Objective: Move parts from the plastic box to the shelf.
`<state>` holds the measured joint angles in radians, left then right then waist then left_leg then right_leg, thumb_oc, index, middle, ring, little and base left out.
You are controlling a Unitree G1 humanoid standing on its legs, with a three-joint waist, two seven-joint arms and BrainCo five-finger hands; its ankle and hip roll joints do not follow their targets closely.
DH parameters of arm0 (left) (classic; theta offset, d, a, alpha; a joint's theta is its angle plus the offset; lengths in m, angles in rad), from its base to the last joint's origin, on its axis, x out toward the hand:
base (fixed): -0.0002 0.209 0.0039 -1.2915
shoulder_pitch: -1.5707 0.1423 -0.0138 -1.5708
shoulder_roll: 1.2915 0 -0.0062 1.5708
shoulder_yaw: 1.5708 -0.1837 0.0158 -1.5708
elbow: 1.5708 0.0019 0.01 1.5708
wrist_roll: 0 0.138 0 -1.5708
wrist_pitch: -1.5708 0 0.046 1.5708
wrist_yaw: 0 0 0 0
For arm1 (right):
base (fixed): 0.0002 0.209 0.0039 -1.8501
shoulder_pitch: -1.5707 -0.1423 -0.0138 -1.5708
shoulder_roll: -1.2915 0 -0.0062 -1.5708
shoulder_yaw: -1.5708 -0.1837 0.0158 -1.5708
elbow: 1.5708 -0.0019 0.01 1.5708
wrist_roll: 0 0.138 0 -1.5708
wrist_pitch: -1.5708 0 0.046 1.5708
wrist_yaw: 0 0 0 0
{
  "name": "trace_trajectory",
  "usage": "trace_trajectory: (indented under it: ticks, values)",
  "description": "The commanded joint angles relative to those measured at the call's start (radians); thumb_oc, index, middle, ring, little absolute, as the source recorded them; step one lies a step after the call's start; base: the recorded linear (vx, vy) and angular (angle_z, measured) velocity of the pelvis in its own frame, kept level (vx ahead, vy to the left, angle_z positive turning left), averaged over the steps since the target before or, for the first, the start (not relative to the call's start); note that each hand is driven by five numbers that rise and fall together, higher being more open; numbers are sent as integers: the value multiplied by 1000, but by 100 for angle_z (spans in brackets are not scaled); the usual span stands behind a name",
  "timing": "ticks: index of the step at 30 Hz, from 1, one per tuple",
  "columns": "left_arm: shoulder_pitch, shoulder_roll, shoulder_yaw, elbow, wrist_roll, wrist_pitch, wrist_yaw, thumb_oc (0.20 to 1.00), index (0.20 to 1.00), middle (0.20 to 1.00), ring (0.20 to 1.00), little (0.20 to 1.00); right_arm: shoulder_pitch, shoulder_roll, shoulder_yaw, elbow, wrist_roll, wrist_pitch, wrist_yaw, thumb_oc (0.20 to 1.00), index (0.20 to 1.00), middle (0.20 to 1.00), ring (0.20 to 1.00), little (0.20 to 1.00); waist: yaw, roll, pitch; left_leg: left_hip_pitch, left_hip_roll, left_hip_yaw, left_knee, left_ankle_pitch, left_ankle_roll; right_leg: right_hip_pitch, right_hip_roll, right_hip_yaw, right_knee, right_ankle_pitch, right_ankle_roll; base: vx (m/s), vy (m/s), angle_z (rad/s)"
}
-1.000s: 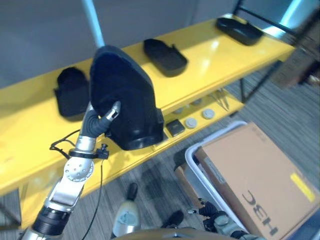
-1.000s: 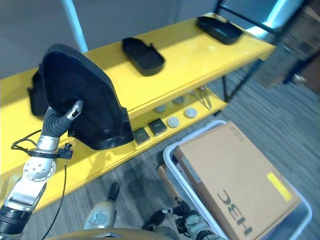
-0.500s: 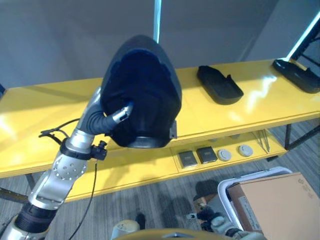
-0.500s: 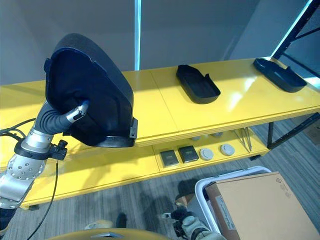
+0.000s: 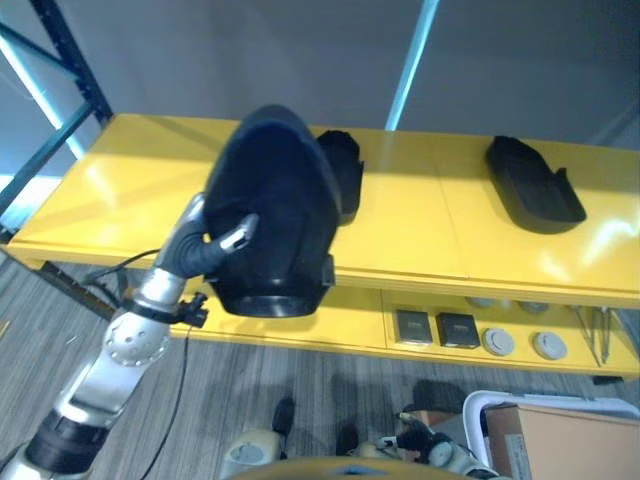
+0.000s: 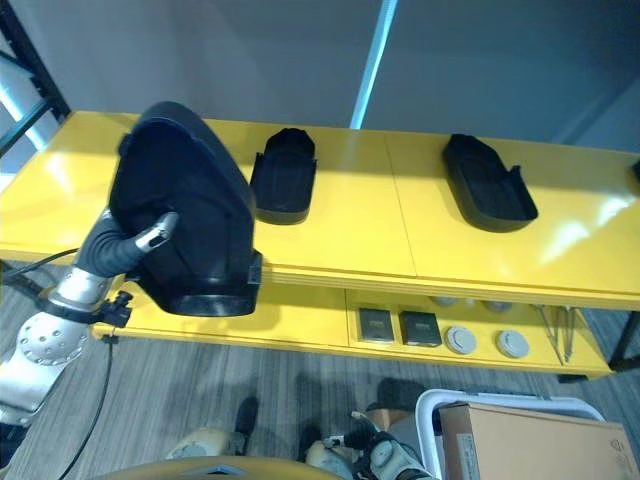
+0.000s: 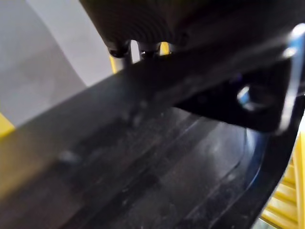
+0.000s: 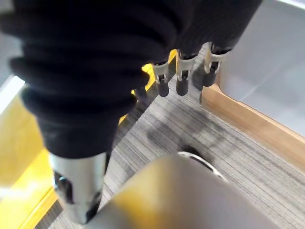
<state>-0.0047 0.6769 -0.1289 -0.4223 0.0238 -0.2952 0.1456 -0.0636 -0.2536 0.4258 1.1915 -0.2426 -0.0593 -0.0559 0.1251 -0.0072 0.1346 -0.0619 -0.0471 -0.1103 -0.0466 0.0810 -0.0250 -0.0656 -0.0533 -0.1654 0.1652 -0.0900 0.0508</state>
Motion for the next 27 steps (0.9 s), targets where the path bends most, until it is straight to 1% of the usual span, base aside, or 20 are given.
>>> trace_trajectory:
  ticks: [1, 4, 6, 8, 9, 10, 12, 14, 15, 16, 17, 18, 20, 21, 22, 23, 24, 25, 26, 27]
  values:
    - [-98, -47, 57, -55, -73, -48, 25, 200, 200, 200, 200, 200, 1, 14, 42, 15, -16, 9, 18, 1000, 1000, 1000, 1000, 1000, -34, -39, 12, 10, -27, 12, 179, -197, -9, 128, -15, -92, -209, 39, 32, -22, -11, 23]
    - [-101, -54, 48, -56, -96, -41, -7, 200, 200, 200, 200, 200, -6, -5, 18, 22, -8, 14, 15, 1000, 1000, 1000, 1000, 1000, -43, -31, 23, -15, 38, 107, 221, -196, -27, 153, -44, -157, -194, 15, 21, 18, 55, 67]
    - [-87, -52, 62, -53, -121, -40, -11, 200, 200, 200, 200, 200, -15, -13, -17, 39, 22, 22, 7, 1000, 1000, 1000, 1000, 1000, -46, -28, 24, -11, 114, 106, 205, -167, -49, 169, -69, -175, -186, 7, 23, 82, 175, 106]
    - [-54, -42, 91, -40, -162, -41, -1, 200, 200, 200, 200, 200, -17, -15, -21, 37, 36, 27, 17, 1000, 1000, 1000, 1000, 1000, -49, -23, 8, -6, 272, 65, 127, -57, -91, 178, -118, -181, -181, -5, 37, 136, 327, 32]
    - [-52, -42, 93, -40, -163, -41, -1, 200, 200, 200, 200, 200, -16, -15, -19, 37, 36, 28, 17, 1000, 1000, 1000, 1000, 1000, -50, -22, 6, -3, 276, 65, 117, -51, -94, 177, -114, -181, -179, -6, 35, 108, 292, 30]
    - [-46, -41, 102, -35, -168, -40, 4, 200, 200, 200, 200, 200, -16, -17, -21, 33, 38, 28, 17, 1000, 1000, 1000, 1000, 1000, -48, -18, 5, -7, 319, 50, 103, -7, -106, 178, -129, -180, -178, -6, 45, 76, 239, 13]
    - [-26, -30, 132, -30, -162, -36, 14, 200, 200, 200, 200, 200, -17, -26, -38, 26, 53, 29, 12, 1000, 1000, 1000, 1000, 1000, -49, -1, -1, -6, 405, 0, 45, 103, -144, 177, -148, -156, -173, -10, 67, 114, 416, -9]
    - [-20, -17, 150, -22, -153, -39, 22, 200, 200, 200, 200, 200, -28, -27, -43, 46, 41, 37, 6, 1000, 1000, 1000, 1000, 1000, -45, 21, -9, -3, 449, -59, -8, 207, -187, 179, -162, -134, -166, -11, 86, 115, 469, -28]
    - [-22, -6, 152, -17, -145, -40, 26, 200, 200, 200, 200, 200, -34, -26, -33, 57, 23, 40, 9, 1000, 1000, 1000, 1000, 1000, -39, 30, -14, 1, 452, -86, -16, 226, -200, 187, -172, -129, -168, -8, 99, 178, 634, -29]
    - [-43, 12, 146, -14, -139, -37, 20, 200, 200, 200, 200, 200, -41, -29, -34, 57, 14, 38, 13, 1000, 1000, 1000, 1000, 1000, -39, 42, -31, -4, 424, -90, 9, 174, -212, 204, -201, -141, -175, 18, 123, 143, 477, -17]
    - [-45, 12, 144, -13, -140, -37, 20, 200, 200, 200, 200, 200, -42, -29, -36, 57, 14, 38, 13, 1000, 1000, 1000, 1000, 1000, -38, 40, -31, -7, 421, -90, 16, 169, -211, 206, -204, -141, -177, 19, 125, 150, 505, 0]
    - [-57, 16, 134, -15, -140, -33, 6, 200, 200, 200, 200, 200, -37, -29, -58, 58, 25, 40, 16, 1000, 1000, 1000, 1000, 1000, -44, 41, -43, 3, 400, -67, 13, 117, -207, 219, -224, -152, -185, 35, 139, 113, 429, 25]
    - [-106, 27, 91, 8, -145, -24, -13, 200, 200, 200, 200, 200, -34, -20, -97, 54, 47, 44, 10, 1000, 1000, 1000, 1000, 1000, -59, 24, -59, 26, 330, -22, 11, -41, -188, 221, -292, -170, -197, 94, 168, 139, 580, 44]
    - [-123, 39, 76, 13, -134, -19, -12, 200, 200, 200, 200, 200, -36, -14, -103, 51, 44, 50, 6, 1000, 1000, 1000, 1000, 1000, -56, 5, -59, 33, 284, -10, 24, -87, -153, 211, -327, -163, -189, 129, 182, 131, 686, 22]
    - [-135, 54, 78, 12, -140, -12, -25, 200, 200, 200, 200, 200, -44, 2, -108, 51, 15, 66, 2, 1000, 1000, 1000, 1000, 1000, -66, -13, -59, 68, 218, 27, 1, -128, -111, 169, -393, -147, -143, 244, 202, 94, 680, -10]
    - [-140, 55, 83, 19, -137, -8, -16, 200, 200, 200, 200, 200, -58, 4, -97, 62, -28, 79, -6, 1000, 1000, 1000, 1000, 1000, -65, -20, -52, 83, 188, 42, -5, -138, -89, 140, -424, -140, -124, 310, 206, 51, 547, -36]
    - [-141, 55, 83, 21, -136, -8, -15, 200, 200, 200, 200, 200, -61, 5, -97, 64, -30, 79, -6, 1000, 1000, 1000, 1000, 1000, -61, -23, -50, 83, 183, 48, -5, -137, -86, 135, -429, -132, -124, 314, 208, -27, 335, -47]
    - [-143, 53, 88, 23, -122, -8, -4, 200, 200, 200, 200, 200, -73, 4, -95, 65, -57, 82, -29, 1000, 1000, 1000, 1000, 1000, -55, -22, -40, 84, 165, 74, 2, -146, -68, 105, -450, -155, -106, 352, 204, -48, 314, -50]
    - [-140, 54, 95, 22, -109, -4, -3, 200, 200, 200, 200, 200, -79, 6, -110, 56, -44, 80, -45, 1000, 1000, 1000, 1000, 1000, -58, -14, -36, 86, 156, 94, 4, -150, -57, 94, -446, -174, -94, 334, 195, -43, 426, -49]
    - [-134, 60, 98, 23, -103, 4, -14, 200, 200, 200, 200, 200, -75, 12, -117, 55, -30, 80, -44, 1000, 1000, 1000, 1000, 1000, -62, -2, -30, 100, 152, 105, 3, -156, -44, 82, -415, -166, -59, 290, 183, -30, 278, -45]
